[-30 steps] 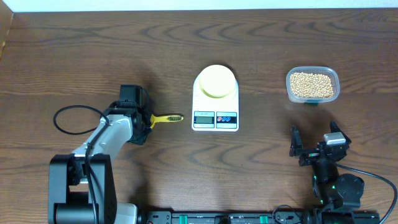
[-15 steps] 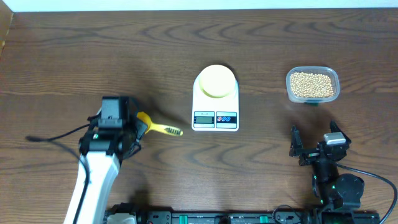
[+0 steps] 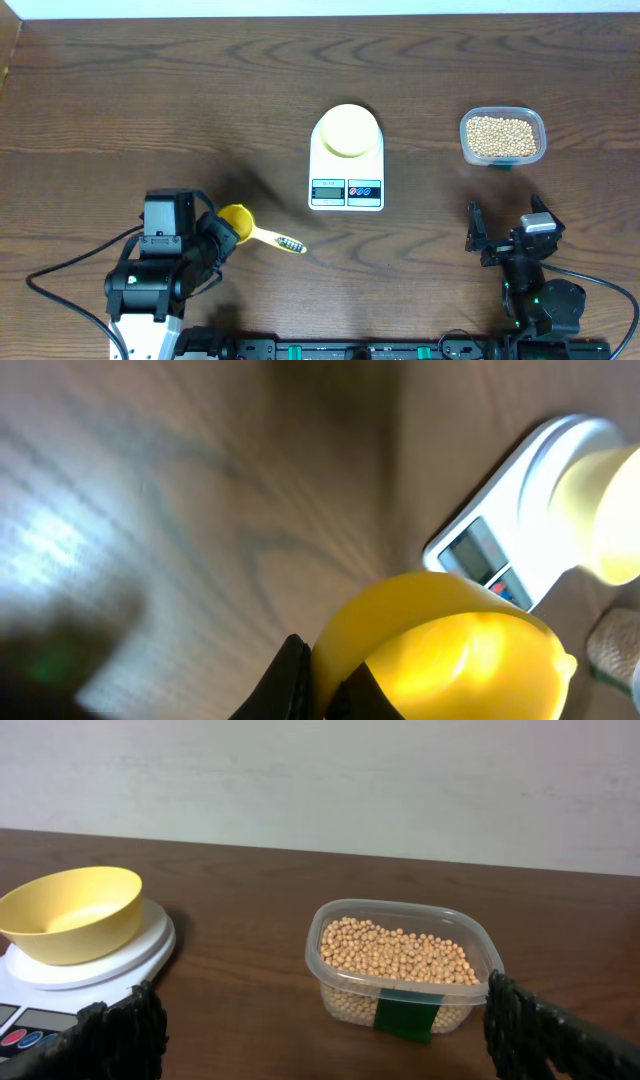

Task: Scoop item into bowl and weigh 50g on scale

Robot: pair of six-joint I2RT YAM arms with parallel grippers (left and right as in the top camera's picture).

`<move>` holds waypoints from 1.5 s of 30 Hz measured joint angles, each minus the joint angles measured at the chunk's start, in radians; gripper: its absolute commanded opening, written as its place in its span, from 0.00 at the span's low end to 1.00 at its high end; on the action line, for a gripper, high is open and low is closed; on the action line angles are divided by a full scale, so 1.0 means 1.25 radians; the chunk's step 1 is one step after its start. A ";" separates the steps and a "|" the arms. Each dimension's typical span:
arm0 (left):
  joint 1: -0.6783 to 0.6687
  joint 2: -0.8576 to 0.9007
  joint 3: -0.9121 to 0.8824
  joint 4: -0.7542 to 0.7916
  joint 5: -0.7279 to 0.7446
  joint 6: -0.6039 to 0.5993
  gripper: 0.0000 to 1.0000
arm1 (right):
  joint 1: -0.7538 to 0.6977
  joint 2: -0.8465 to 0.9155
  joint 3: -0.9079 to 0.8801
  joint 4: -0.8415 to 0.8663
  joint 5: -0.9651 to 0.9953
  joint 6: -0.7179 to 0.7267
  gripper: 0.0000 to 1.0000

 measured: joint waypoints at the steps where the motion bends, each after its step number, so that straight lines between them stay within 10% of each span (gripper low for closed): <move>1: 0.000 0.000 0.000 -0.012 0.006 0.000 0.07 | 0.000 0.000 0.000 0.000 0.000 0.000 0.99; 22: 0.000 0.000 0.000 -0.017 0.021 -0.013 0.07 | 0.000 0.000 0.000 0.008 -0.061 0.030 0.99; 36: 0.000 0.056 0.000 -0.007 0.022 -0.028 0.07 | 0.000 0.000 0.000 0.014 -0.567 0.768 0.99; 45: 0.000 0.078 0.000 -0.008 0.041 -0.028 0.07 | 0.000 0.005 0.000 -0.002 -0.553 0.771 0.99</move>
